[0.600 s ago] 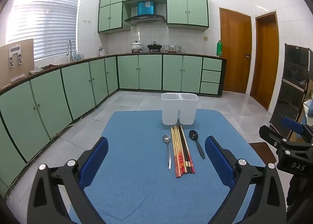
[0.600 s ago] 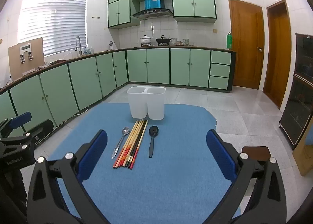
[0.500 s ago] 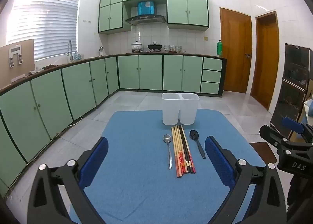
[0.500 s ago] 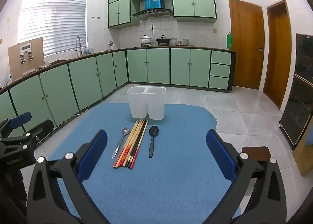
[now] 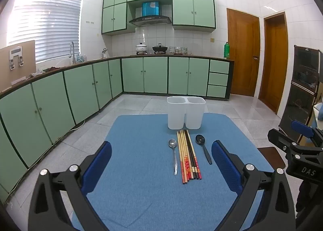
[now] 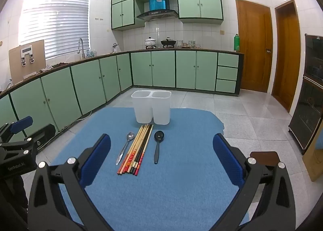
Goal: Organize utensils
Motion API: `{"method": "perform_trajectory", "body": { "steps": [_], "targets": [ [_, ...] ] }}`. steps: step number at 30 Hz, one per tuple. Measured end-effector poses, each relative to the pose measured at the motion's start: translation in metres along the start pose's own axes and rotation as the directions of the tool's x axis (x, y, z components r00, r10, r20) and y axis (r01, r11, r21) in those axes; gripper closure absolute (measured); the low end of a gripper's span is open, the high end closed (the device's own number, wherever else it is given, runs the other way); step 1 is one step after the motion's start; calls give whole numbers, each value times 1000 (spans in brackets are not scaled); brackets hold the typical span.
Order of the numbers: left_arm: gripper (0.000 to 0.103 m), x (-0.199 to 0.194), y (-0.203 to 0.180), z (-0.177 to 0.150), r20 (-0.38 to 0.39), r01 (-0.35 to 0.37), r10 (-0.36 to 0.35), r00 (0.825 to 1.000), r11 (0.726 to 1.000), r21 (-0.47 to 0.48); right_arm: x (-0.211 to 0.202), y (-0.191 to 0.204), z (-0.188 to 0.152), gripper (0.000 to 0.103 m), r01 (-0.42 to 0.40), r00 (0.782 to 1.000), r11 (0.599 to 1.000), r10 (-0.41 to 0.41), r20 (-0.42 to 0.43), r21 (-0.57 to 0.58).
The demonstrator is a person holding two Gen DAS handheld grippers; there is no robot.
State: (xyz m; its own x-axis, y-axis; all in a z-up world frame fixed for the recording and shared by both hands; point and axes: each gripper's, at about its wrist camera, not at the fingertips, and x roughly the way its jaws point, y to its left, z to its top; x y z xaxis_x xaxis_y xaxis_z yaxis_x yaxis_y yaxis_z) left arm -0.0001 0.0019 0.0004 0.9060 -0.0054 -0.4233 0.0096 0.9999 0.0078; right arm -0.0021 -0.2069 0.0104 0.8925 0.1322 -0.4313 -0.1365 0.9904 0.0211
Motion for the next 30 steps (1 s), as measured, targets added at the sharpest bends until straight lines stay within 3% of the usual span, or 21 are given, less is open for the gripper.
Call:
{"method": "perform_trajectory", "body": {
  "steps": [30],
  "targets": [
    [6,-7,2,8,12,-6,6,1000,1000,4,-6,2,7,5,-2,1000,1000,2,8,5]
  ]
}}
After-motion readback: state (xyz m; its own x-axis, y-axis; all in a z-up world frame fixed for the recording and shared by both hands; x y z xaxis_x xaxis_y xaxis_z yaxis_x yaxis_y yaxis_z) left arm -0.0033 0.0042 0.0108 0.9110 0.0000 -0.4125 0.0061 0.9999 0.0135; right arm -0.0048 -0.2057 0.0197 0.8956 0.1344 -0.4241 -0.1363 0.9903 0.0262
